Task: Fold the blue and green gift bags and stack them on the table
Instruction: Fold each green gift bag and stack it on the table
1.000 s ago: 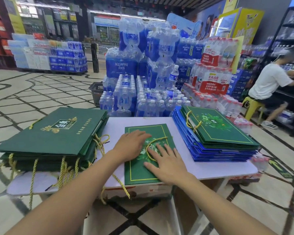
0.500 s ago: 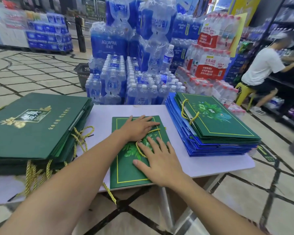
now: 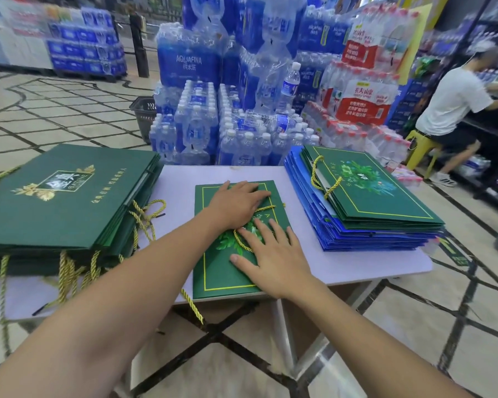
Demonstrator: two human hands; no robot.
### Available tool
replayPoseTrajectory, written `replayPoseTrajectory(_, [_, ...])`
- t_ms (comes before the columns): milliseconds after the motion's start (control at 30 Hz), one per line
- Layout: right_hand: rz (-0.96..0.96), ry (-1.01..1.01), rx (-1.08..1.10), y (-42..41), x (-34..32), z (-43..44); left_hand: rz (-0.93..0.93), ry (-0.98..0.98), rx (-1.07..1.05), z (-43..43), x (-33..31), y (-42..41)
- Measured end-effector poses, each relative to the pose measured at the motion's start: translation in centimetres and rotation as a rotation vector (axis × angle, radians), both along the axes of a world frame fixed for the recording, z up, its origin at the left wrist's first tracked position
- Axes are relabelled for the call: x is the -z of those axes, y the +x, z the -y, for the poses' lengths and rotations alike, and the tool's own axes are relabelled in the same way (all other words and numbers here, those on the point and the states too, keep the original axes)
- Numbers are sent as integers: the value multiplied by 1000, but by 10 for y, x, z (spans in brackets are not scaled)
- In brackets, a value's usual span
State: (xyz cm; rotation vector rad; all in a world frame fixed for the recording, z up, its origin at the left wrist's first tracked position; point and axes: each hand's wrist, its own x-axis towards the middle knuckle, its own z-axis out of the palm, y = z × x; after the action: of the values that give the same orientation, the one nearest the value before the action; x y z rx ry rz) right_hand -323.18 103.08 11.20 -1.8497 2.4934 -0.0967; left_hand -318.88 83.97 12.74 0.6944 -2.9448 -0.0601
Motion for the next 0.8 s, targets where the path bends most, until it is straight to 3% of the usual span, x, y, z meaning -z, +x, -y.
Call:
replayPoseTrajectory(133, [0,-17,17,2,1,-5,-34,32,-145,-17,-8,36])
replayPoseTrajectory(300, [23,-51,49,1,1,1,81,-4,-468,-46,-8,95])
replayPoseTrajectory(433, [52,-76,53,2,0,1,63,103,-439,-58,1,111])
replayPoseTrajectory(533, [97,-117,65,2,-2,0,-273,391,-426,-56,0,114])
replayPoseTrajectory(667, [195,-215,101,1,-5,1,-908,1084,-584,-68,-20,114])
replayPoseTrajectory(733, [253,-272,125,-1,-7,3,-1015,1365,-588,-77,-27,114])
replayPoseTrajectory(800, [324,-333,128,-3,-8,6,-969,1415,-538,-94,-31,115])
